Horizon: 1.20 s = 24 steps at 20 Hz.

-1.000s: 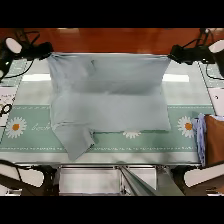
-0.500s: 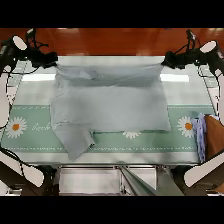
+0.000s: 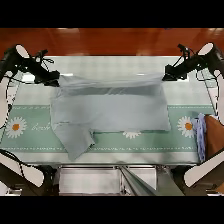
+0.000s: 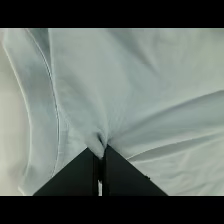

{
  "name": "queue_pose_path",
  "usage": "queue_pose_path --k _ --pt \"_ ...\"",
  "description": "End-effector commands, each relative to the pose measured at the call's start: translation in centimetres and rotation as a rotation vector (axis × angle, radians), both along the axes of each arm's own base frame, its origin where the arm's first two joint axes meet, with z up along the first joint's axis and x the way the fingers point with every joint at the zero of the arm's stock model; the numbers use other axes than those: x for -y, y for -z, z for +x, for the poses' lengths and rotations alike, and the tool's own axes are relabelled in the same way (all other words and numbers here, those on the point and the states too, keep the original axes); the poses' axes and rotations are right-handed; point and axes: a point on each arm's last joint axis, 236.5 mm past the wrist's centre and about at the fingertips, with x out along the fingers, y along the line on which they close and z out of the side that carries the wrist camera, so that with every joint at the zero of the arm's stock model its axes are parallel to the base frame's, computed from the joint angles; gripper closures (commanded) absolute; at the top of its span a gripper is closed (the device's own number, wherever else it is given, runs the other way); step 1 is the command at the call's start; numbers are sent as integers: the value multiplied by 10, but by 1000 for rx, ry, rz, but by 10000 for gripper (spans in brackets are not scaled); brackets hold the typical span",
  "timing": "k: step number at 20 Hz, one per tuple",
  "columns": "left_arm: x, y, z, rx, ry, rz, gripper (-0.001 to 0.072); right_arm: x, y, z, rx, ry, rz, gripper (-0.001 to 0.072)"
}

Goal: Fold the shirts.

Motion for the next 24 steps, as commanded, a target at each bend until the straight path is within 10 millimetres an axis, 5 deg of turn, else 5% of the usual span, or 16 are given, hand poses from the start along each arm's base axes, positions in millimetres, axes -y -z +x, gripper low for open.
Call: queue_pose_path --k 1,6,7,8,9,12,15,17,19,24 --pt "3 6 -16 -63 17 -16 681 -2 14 -20 -103 -21 11 680" --pt "5 7 -22 -90 21 -24 680 -6 31 -22 -149 2 28 679" --pt "7 7 -22 -91 18 -33 670 -6 32 -20 -149 20 31 628" --pt "9 6 -23 -98 17 -37 521 -5 32 -18 -152 44 32 475" --pt "11 5 -27 -115 11 -39 193 -6 30 -19 -161 62 36 286" --pt "7 -19 -33 -113 -35 -35 200 14 -8 -30 -181 118 46 295" --pt "-16 -85 -34 56 -95 -18 201 73 -71 -58 -119 187 -68 295" --pt "-6 -110 -68 109 -78 -144 202 102 -91 -96 -110 258 -145 295" --pt "6 -111 -107 159 -156 -297 202 108 -95 -128 -36 346 -136 295" --pt "-24 -36 -220 126 -542 -328 202 52 -73 -202 169 466 137 293"
